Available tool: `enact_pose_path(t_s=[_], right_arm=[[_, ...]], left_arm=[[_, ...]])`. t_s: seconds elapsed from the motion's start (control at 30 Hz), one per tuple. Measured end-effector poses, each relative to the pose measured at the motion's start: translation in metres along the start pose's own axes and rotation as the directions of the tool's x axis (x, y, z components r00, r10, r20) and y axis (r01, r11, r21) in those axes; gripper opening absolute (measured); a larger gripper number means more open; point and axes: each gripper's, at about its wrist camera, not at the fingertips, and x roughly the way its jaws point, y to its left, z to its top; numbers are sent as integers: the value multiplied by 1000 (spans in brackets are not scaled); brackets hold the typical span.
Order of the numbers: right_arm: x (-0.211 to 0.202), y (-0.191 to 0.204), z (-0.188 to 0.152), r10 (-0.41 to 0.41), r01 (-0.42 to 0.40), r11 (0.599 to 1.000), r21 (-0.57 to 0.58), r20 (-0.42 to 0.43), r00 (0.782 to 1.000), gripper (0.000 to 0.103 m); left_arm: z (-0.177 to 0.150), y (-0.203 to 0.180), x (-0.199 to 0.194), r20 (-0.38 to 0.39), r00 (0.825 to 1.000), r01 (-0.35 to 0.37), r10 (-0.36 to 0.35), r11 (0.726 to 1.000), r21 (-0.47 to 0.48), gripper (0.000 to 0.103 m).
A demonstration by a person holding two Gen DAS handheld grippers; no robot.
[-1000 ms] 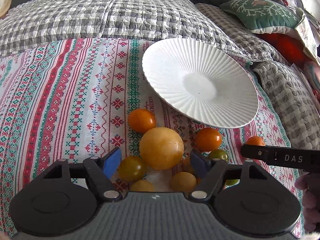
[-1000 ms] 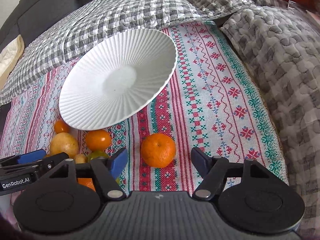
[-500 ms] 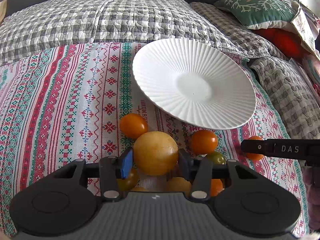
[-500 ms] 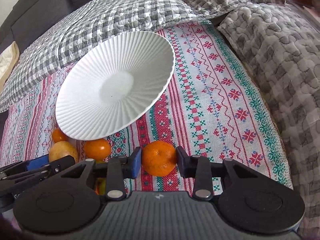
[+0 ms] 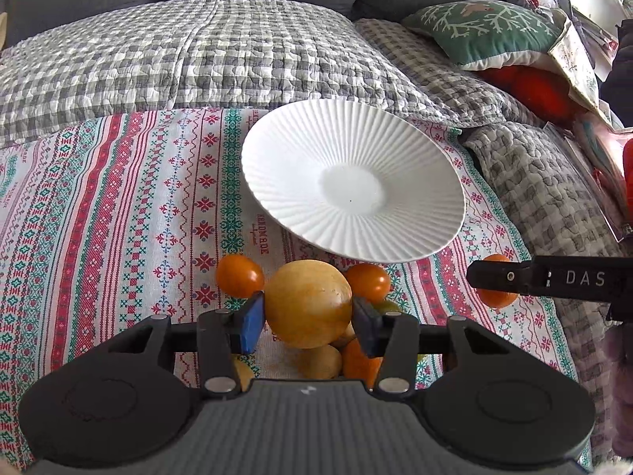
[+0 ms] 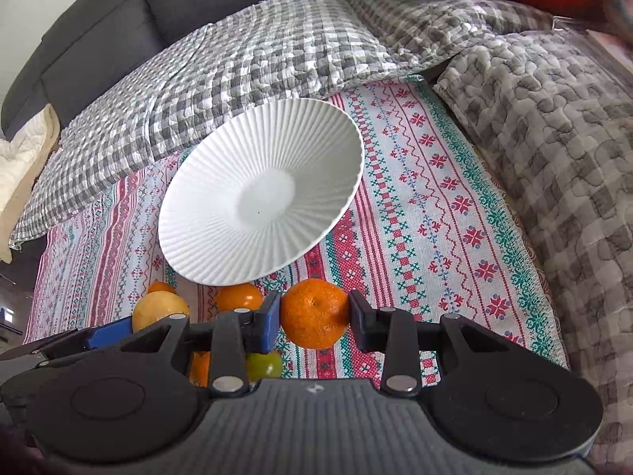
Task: Organize fruits
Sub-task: 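Carry both fruits to the white plate and open both tools to release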
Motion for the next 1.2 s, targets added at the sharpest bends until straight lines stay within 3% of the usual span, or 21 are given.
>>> enact_pose_path(t_s=[0.23, 0.53, 0.87, 1.2], right_arm=[[-11, 2, 4, 49, -50, 999, 13, 50, 998, 33], [-6, 0, 33, 62, -58, 996, -62, 70, 996, 33], [20, -13, 66, 152, -146, 987, -64, 93, 984, 33], [51, -15, 71, 189, -185, 982, -47, 81, 979, 33]], left_arm=[[-3, 0, -16, 83, 997, 12, -10, 1000, -25, 43], [23, 12, -13, 99, 994, 48, -41, 997, -66, 43], [58, -3, 27, 119, 987, 106, -109, 994, 35, 43], [70, -18, 77, 81, 991, 90, -102, 986, 143, 43]])
